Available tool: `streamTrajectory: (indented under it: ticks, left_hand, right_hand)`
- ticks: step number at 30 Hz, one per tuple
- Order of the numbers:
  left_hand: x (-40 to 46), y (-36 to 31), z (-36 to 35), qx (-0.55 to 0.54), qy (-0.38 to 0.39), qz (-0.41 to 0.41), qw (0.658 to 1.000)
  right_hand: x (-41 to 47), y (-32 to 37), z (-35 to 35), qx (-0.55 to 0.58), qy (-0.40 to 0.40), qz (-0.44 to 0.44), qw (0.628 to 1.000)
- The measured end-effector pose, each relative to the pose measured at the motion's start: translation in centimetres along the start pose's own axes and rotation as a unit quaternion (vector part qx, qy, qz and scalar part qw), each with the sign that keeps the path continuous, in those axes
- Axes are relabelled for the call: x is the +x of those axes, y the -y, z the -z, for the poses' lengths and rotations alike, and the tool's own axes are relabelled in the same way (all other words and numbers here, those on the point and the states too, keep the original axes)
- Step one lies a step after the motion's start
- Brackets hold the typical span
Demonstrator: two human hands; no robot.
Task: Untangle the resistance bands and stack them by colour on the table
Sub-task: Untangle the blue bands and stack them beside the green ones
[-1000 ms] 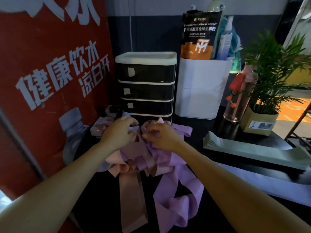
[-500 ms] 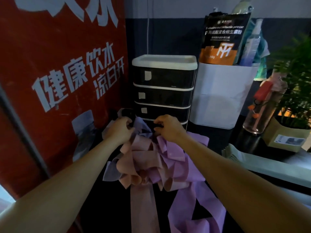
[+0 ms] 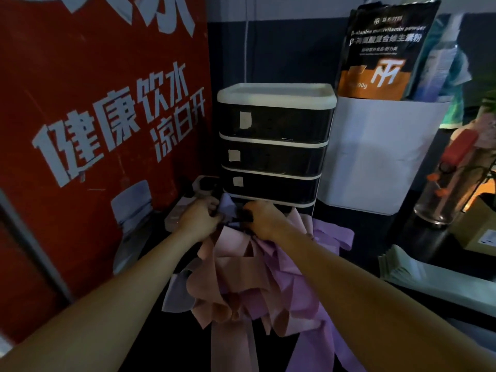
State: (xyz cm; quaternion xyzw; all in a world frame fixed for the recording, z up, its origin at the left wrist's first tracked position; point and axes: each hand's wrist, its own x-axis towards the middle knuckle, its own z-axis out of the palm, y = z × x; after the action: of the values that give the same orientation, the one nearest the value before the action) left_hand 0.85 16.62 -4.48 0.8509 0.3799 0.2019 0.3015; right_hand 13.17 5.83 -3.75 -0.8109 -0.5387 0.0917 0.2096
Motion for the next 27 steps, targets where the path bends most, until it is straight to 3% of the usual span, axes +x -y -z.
streamTrajectory:
  ticks: [5, 10, 19, 27]
  left_hand:
    - [-0.5, -0.2, 1.0, -0.009, 0.002, -0.007, 1.0]
    - [-1.3, -1.9, 2.7, -0.016, -0.025, -0.057, 0.998]
    - [-4.8, -9.4, 5.7, -0.163, -0.045, -0.184, 0.968]
    - [-5.7, -12.8, 5.1, -0.033, -0.077, -0.18, 0.98]
  right_hand:
    - [-0.8, 0.5, 0.9, 0.004, -0.054, 0.013, 0.998]
    - [-2.0, 1.5, 4.2, 0.048, -0.162, 0.049, 0.984]
    - [-4.2, 5.3, 12.6, 0.173, -0.288, 0.058, 0.94]
    - [-8.1, 6.0, 17.0, 0.22, -0.333, 0.071, 0.914]
